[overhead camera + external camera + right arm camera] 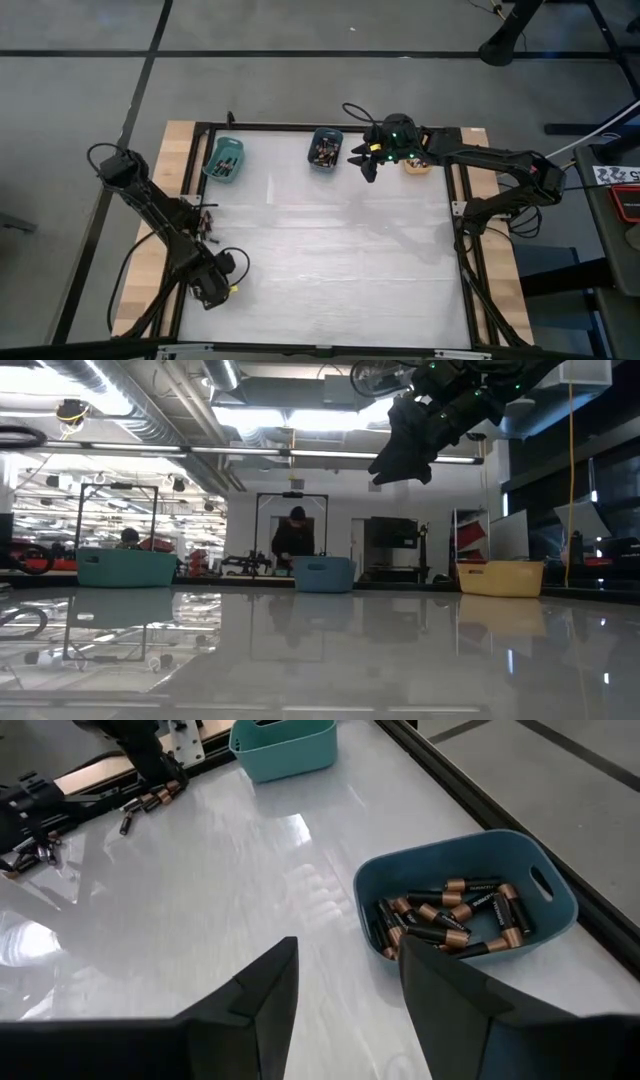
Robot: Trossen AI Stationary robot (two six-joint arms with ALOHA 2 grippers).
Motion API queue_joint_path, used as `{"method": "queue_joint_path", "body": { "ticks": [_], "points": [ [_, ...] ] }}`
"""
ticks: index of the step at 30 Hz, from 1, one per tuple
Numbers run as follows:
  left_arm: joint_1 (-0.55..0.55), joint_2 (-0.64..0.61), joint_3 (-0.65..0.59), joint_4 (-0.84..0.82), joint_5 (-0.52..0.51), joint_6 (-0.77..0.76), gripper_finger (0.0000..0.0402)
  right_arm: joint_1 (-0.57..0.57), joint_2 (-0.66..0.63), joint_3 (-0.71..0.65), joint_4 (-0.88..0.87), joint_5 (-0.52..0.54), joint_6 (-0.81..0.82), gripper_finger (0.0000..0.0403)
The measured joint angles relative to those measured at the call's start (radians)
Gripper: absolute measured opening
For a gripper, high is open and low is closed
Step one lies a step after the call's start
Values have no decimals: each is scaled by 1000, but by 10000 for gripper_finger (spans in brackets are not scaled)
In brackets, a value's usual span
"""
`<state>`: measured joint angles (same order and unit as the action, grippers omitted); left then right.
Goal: Sort batteries
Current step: Put the silver battery into the yellow bin
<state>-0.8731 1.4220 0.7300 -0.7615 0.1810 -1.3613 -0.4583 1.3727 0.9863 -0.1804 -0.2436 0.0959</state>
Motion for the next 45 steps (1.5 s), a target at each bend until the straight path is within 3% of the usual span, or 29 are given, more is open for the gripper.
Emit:
{"method": "queue_joint_path", "body": {
  "ticks": [13, 17, 23, 26, 32, 38, 45],
  "points": [
    [26, 110, 3, -10, 24, -12, 226, 0, 0, 0, 0, 0, 2, 175],
    [35, 112, 3, -11, 28, -23, 167, 0, 0, 0, 0, 0, 2, 175],
    [81, 111, 1, -7, 46, 35, 30, 0, 0, 0, 35, 0, 3, 175],
    [126, 101, -1, 5, 53, 94, 17, 0, 0, 0, 73, -1, 8, 175],
    [243, -20, -1, 14, -46, 172, 11, 0, 0, 0, 127, -2, 32, 175],
    [412, -213, -1, 21, -259, 214, 14, 0, 0, 0, 123, -3, 34, 175],
    [616, -388, -1, 111, -420, 326, 9, 0, 0, 0, 118, -3, 48, 175]
  ]
}}
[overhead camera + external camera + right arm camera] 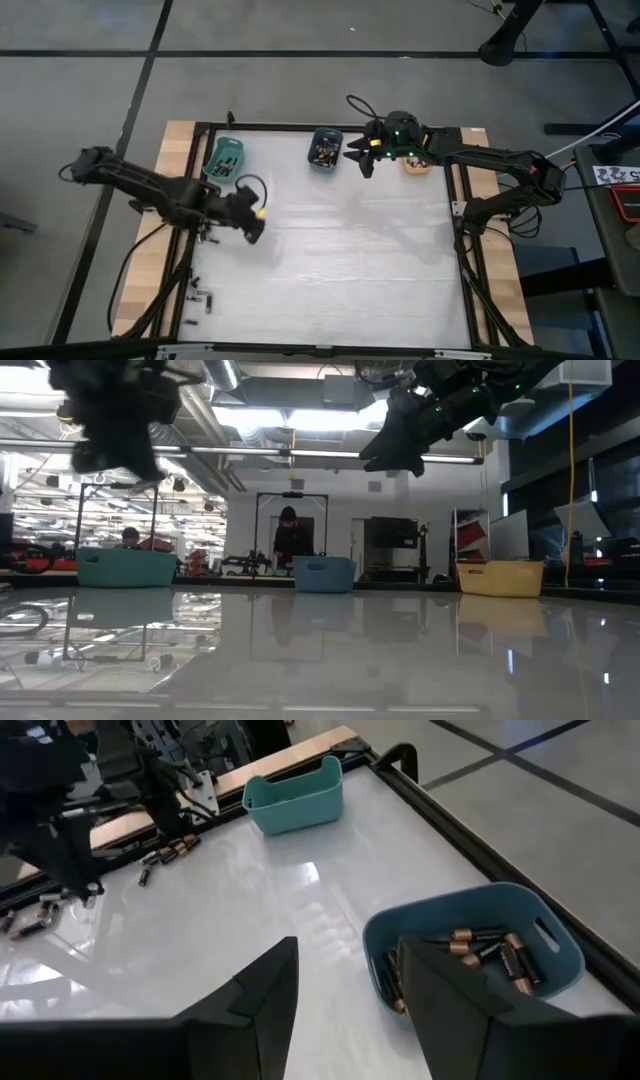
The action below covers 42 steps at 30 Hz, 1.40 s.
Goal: Sort batteries
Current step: Put the silver battery into the yellow bin
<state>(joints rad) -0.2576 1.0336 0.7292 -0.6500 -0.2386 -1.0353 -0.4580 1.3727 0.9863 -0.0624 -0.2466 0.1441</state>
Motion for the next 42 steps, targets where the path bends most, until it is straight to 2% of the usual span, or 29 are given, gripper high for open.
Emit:
{"method": "queue_joint_path", "body": {
  "ticks": [5, 14, 31, 35, 38, 40, 42],
  "points": [
    [75, -27, 0, 75, -4, 101, 9, 0, 0, 0, -6, -1, 19, 175],
    [111, -8, 1, 97, 1, 176, 9, 0, 0, 0, -54, -1, 42, 175],
    [120, -1, 1, 130, 8, 176, 9, 0, 0, 0, -51, 8, 35, 175],
    [170, -1, 1, 263, 11, 236, 9, 0, 0, 0, -51, 8, 35, 175],
    [261, 6, 1, 395, 11, 321, 9, -12, -4, 0, -57, 19, 35, 175],
    [346, 24, 1, 484, 44, 384, 9, -32, -16, 0, -84, 20, 46, 175],
    [437, 62, 2, 601, 124, 428, 9, -58, -38, 0, -126, 24, 64, 175]
  ]
}}
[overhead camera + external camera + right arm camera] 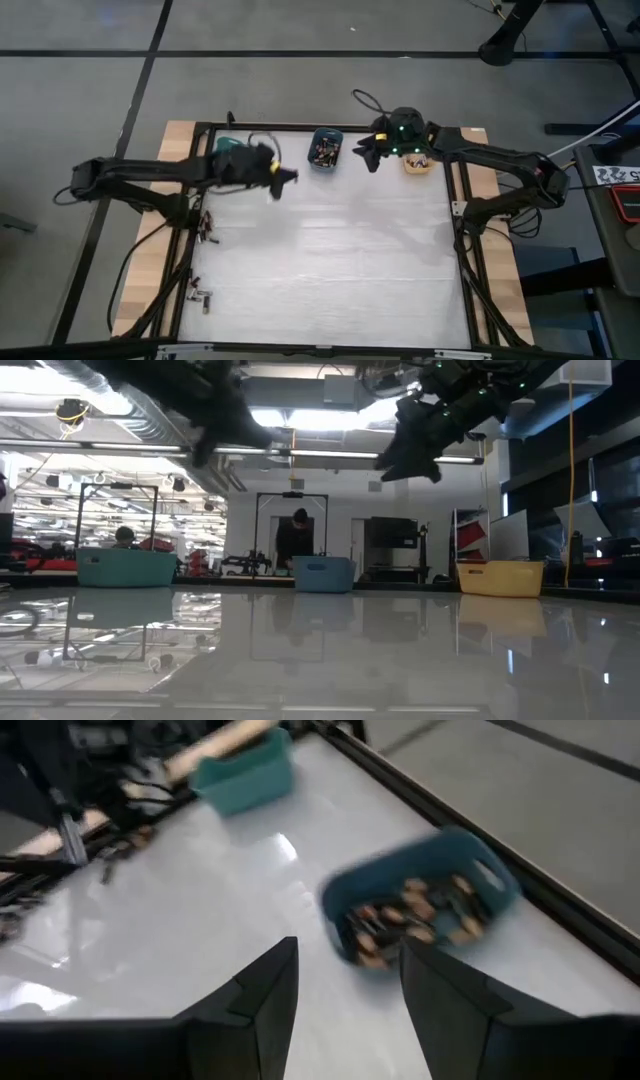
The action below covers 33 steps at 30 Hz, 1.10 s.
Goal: Sort batteries
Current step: Put the silver battery into the yellow bin
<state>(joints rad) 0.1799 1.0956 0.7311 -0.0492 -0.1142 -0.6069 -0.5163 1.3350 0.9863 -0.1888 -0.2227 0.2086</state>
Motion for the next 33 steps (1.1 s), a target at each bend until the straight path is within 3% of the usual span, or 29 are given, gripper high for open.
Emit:
{"method": "queue_joint_path", "body": {
  "ticks": [4, 8, 12, 18, 25, 27, 33],
  "points": [
    [146, 151, 19, 238, 182, 22, 9, -64, -71, 0, -129, 65, 23, 175],
    [228, 387, 174, 343, 338, 79, 9, -125, -172, 0, -268, 219, 66, 175],
    [270, 654, 447, 345, 461, 143, 9, -171, -245, 0, -385, 329, 159, 175],
    [313, 1049, 920, 344, 579, 94, 9, -192, -258, 0, -579, 315, 207, 175],
    [312, 1384, 1368, 266, 659, -5, 9, -192, -293, 0, -698, 542, 312, 175],
    [304, 1435, 1436, 262, 662, -17, 9, -192, -298, 0, -691, 515, 307, 175],
    [295, 1488, 1495, 265, 690, -67, 9, -252, -328, -21, -692, 207, 158, 175]
  ]
}}
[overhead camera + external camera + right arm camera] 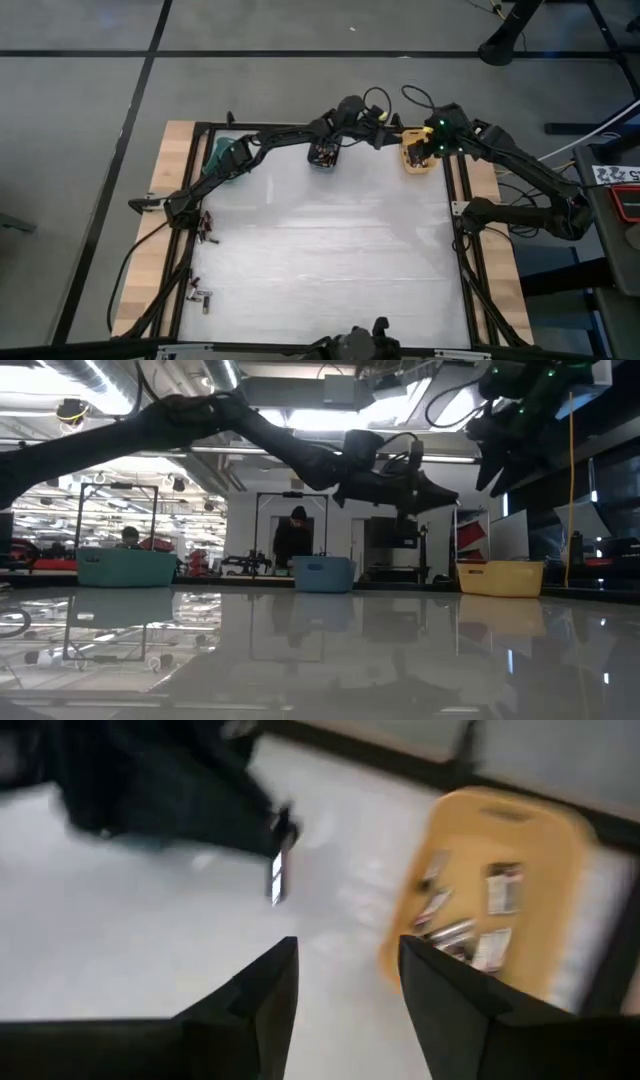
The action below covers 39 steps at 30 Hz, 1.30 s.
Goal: Sort batteries
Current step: Put the silver battery into the yellow bin
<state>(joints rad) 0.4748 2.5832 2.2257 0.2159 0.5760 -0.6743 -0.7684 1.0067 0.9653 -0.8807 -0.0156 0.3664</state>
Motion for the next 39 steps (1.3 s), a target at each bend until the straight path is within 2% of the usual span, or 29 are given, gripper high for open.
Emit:
{"method": "queue_joint_path", "body": {
  "ticks": [5, 9, 11, 15, 26, 30, 36, 39],
  "points": [
    [23, -3, 1, 28, 70, -53, 9, -73, -46, -46, 48, -229, -57, 175],
    [26, -6, 1, 101, 118, -117, 9, -116, -73, -103, 188, -420, -60, 175],
    [21, -6, 1, 145, 143, -160, 9, -125, -81, -126, 257, -467, -57, 175],
    [8, -6, 1, 197, 173, -207, 9, -131, -77, -153, 301, -481, -57, 175],
    [-13, -7, 1, 189, 195, -216, 9, -129, -74, -158, 337, -501, -57, 169],
    [-13, -7, 1, 189, 196, -220, 9, -129, -74, -158, 338, -487, -58, 130],
    [-12, -7, 0, 187, 192, -210, 10, -129, -74, -158, 340, -492, -73, 27],
    [-13, -8, 0, 171, 195, -213, 37, -129, -74, -158, 340, -492, -83, 26]
  ]
}}
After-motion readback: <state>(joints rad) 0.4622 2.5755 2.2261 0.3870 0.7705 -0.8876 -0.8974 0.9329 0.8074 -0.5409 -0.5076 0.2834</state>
